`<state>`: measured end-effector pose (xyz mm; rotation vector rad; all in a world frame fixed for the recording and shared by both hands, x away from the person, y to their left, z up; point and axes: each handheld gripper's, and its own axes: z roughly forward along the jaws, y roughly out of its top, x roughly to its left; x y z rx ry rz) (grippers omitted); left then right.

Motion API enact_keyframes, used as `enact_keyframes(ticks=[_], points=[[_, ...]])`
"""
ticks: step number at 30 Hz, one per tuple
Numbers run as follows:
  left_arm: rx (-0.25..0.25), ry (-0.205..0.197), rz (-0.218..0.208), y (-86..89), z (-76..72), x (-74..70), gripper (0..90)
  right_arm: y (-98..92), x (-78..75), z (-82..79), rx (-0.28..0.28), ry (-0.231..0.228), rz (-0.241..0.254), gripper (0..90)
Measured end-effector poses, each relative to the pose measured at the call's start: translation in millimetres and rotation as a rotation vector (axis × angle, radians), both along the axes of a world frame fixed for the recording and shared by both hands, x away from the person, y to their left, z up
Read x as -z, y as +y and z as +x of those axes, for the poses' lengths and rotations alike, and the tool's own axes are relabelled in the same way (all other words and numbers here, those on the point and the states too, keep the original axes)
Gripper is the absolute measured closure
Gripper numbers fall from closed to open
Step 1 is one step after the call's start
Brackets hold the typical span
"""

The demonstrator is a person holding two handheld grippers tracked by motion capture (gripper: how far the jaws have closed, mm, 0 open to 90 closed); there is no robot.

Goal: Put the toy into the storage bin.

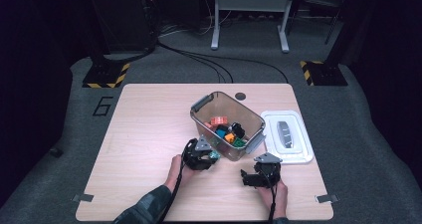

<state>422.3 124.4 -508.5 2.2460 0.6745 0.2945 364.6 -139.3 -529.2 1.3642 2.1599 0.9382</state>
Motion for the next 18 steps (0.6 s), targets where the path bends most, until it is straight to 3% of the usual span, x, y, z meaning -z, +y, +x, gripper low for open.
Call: enact_keyframes(ticks=[18], points=[[-0.022, -0.014, -0.014, 32.2, -7.2, -24.5, 59.0, -0.1, 0.0, 0.2, -0.002, -0.002, -0.003, 5.9]])
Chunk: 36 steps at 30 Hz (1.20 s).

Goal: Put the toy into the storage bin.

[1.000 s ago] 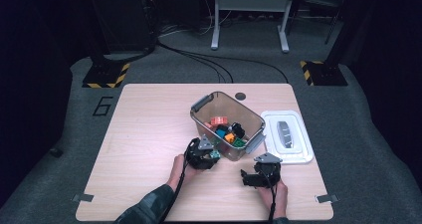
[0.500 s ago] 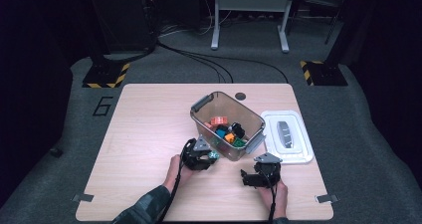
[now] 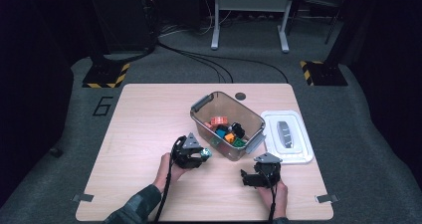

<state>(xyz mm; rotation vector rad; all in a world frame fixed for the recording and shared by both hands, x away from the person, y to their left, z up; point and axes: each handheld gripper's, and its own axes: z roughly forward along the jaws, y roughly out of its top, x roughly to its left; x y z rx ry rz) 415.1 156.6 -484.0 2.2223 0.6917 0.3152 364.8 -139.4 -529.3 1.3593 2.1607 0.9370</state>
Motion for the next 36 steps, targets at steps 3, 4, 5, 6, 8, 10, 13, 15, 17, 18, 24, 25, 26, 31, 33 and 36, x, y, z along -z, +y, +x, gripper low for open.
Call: enact_keyframes(ticks=[3, 4, 5, 6, 8, 10, 13, 15, 17, 18, 24, 25, 26, 31, 33, 36], points=[[-0.009, -0.008, -0.009, 6.1, -0.6, -5.3, 59.1, 0.1, 0.0, 0.0, 0.0, 0.0, -0.001, 5.9], [-0.005, -0.009, -0.01, 8.6, -0.7, -7.6, 59.1, 0.1, 0.0, 0.0, 0.0, 0.0, -0.001, 5.9], [-0.004, -0.007, -0.002, 10.9, -1.1, -10.2, 59.1, 0.0, 0.0, 0.0, 0.0, 0.0, -0.001, 5.9], [-0.007, -0.013, -0.007, 12.6, -1.5, -11.6, 59.0, 0.1, 0.0, 0.0, 0.0, 0.0, -0.001, 5.9], [-0.01, -0.011, -0.009, 17.3, -2.0, -16.2, 59.1, 0.1, 0.0, 0.0, 0.0, 0.0, -0.001, 5.9], [-0.018, -0.011, -0.028, 21.5, -2.4, -20.4, 59.1, 0.1, 0.0, 0.0, 0.0, 0.0, 0.0, 5.9], [-0.024, -0.017, -0.035, 27.1, -2.1, -28.1, 59.1, 0.0, 0.0, 0.0, 0.0, 0.0, 0.0, 5.9], [-0.029, -0.019, -0.048, 29.8, -1.5, -32.8, 59.1, 0.0, 0.0, 0.0, 0.0, 0.0, -0.001, 5.9], [-0.025, -0.02, -0.044, 32.8, -0.9, -39.0, 59.0, 0.0, 0.0, 0.0, 0.0, 0.0, -0.001, 5.9], [-0.033, -0.029, -0.048, 33.3, -0.9, -41.7, 59.1, 0.0, 0.0, 0.0, 0.0, 0.0, -0.001, 5.9], [-0.034, -0.053, -0.048, 37.0, 1.4, -60.6, 59.0, 0.1, 0.0, 0.0, 0.0, 0.0, -0.001, 5.9], [-0.035, -0.052, -0.05, 37.1, 2.0, -64.0, 59.0, 0.1, 0.0, 0.0, 0.0, 0.0, -0.001, 5.9], [-0.033, -0.053, -0.05, 37.0, 2.7, -67.1, 59.1, 0.1, 0.0, 0.0, 0.0, 0.0, -0.001, 5.9], [-0.02, -0.075, -0.045, 33.4, 6.0, -83.4, 59.1, 0.1, 0.0, 0.0, 0.0, 0.0, -0.001, 5.9], [-0.016, -0.082, -0.038, 30.6, 7.8, -89.5, 59.0, 0.1, 0.0, 0.0, 0.0, 0.0, -0.001, 5.9], [-0.002, -0.083, -0.038, 24.4, 11.2, -98.0, 59.1, 0.0, 0.0, 0.0, 0.0, 0.0, -0.001, 5.9]])
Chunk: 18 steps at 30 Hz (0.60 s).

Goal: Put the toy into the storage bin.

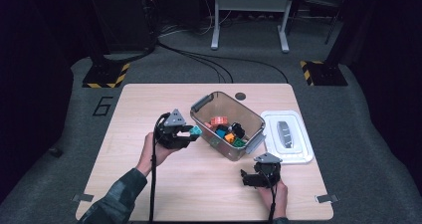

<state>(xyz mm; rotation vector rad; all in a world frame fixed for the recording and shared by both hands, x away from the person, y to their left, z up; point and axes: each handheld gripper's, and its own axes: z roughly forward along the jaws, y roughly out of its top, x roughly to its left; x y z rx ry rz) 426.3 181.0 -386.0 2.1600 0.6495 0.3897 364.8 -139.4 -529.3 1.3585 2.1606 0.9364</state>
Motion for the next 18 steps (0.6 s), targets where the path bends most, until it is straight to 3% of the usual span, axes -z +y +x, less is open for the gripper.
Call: enact_keyframes(ticks=[11, 14, 18], points=[[0.071, 0.012, 0.029, -45.3, 12.7, -17.5, 58.9, 0.0, 0.0, 0.0, 0.0, 0.0, 0.0, 5.9], [0.097, 0.028, 0.05, -61.4, 16.1, -17.2, 59.0, -0.1, 0.0, 0.0, 0.0, 0.0, 0.001, 5.9], [0.129, 0.072, 0.042, -83.0, 22.1, -13.5, 58.9, 0.4, 0.1, 0.1, 0.007, -0.001, 0.004, 5.8]])
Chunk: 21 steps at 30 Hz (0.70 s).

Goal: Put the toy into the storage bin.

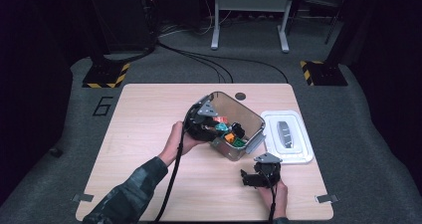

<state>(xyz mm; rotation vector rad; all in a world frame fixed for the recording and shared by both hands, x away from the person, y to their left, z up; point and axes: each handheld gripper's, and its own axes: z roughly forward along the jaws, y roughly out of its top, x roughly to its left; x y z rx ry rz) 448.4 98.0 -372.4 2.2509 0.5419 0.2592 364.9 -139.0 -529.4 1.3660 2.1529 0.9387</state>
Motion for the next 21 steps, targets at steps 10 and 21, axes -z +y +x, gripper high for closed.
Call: enact_keyframes(ticks=[10, 21], points=[[0.072, 0.058, 0.042, -31.8, 1.4, 10.8, 58.8, -0.1, -0.2, -0.3, -0.006, 0.005, 0.003, 5.7], [0.103, 0.104, 0.041, -39.9, -1.8, 14.2, 57.8, -0.2, -0.3, -0.3, -0.006, 0.005, 0.004, 5.8]])
